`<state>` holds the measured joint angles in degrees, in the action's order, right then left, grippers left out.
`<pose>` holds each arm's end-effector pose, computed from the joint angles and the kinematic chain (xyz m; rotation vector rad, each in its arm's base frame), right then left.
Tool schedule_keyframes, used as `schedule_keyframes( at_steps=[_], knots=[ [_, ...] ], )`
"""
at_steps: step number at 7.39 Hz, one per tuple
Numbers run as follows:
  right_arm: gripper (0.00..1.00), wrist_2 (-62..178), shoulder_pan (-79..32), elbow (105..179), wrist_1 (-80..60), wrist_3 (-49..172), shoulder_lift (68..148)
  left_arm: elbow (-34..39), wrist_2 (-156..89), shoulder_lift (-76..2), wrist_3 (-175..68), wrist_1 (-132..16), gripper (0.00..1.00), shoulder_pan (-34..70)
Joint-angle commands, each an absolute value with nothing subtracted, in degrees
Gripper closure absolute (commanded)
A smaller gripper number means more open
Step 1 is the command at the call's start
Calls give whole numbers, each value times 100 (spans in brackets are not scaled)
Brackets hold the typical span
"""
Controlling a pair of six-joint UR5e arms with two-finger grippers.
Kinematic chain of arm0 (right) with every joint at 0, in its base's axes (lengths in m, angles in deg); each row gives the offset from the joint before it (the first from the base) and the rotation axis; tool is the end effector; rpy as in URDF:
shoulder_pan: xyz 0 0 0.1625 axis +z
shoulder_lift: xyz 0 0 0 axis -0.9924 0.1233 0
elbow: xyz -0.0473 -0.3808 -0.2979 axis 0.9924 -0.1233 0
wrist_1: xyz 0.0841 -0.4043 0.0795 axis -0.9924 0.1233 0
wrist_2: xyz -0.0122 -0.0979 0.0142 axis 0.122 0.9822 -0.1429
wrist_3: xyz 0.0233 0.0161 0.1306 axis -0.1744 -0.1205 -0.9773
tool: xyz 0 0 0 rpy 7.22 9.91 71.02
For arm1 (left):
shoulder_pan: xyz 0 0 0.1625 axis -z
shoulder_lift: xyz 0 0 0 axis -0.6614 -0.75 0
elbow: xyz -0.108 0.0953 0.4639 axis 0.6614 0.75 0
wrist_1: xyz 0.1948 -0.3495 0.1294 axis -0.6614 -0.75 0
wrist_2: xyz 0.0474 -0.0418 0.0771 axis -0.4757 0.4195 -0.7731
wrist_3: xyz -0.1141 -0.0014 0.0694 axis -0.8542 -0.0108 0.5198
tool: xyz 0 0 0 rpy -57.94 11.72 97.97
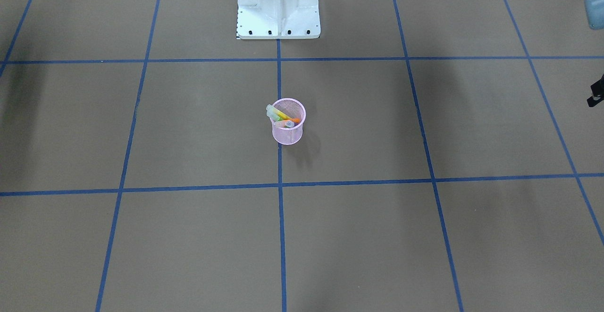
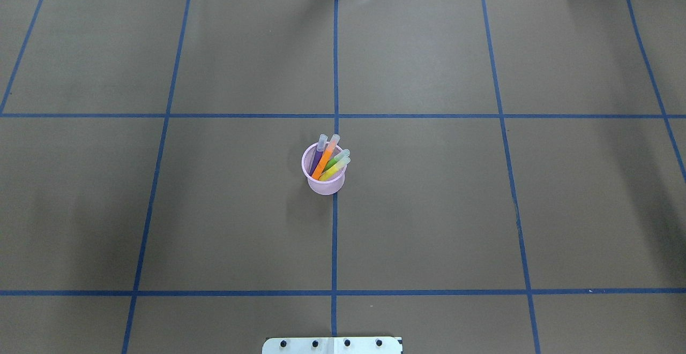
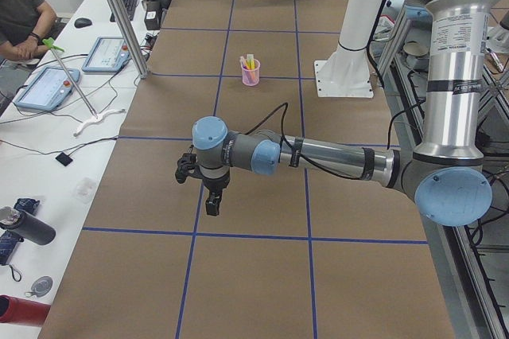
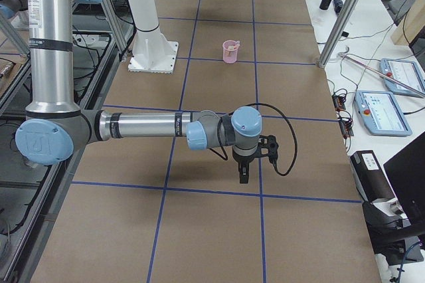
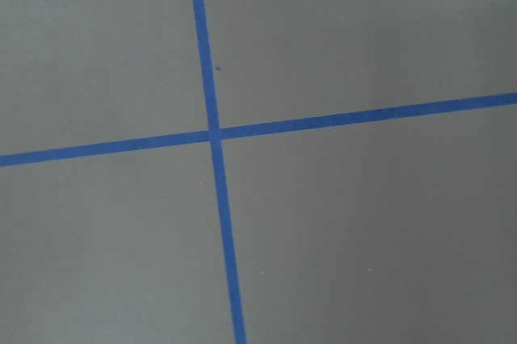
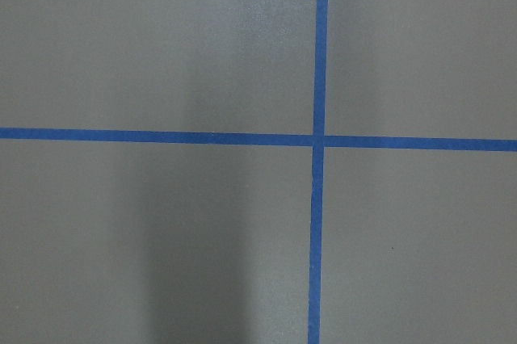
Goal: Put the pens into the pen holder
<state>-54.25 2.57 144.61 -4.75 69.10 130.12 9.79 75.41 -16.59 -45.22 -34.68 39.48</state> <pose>-0.0005 -0.4962 0.7005 0.0884 -0.8012 -0.0013 0.0342 -0.5073 0.6785 0.0785 0.7213 0.1114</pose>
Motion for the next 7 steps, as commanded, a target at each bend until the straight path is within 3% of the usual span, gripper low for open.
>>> schedule_keyframes(
  at_steps=[1, 7],
  knots=[
    [1, -5401, 260, 14512, -577, 6917, 13029, 1073, 7548, -1759, -4491, -3294, 1, 3963],
    [1, -5313, 216, 14416, -1175, 6891, 13310, 1197, 7557, -1373, -4517, -3320, 1, 3998]
  ],
)
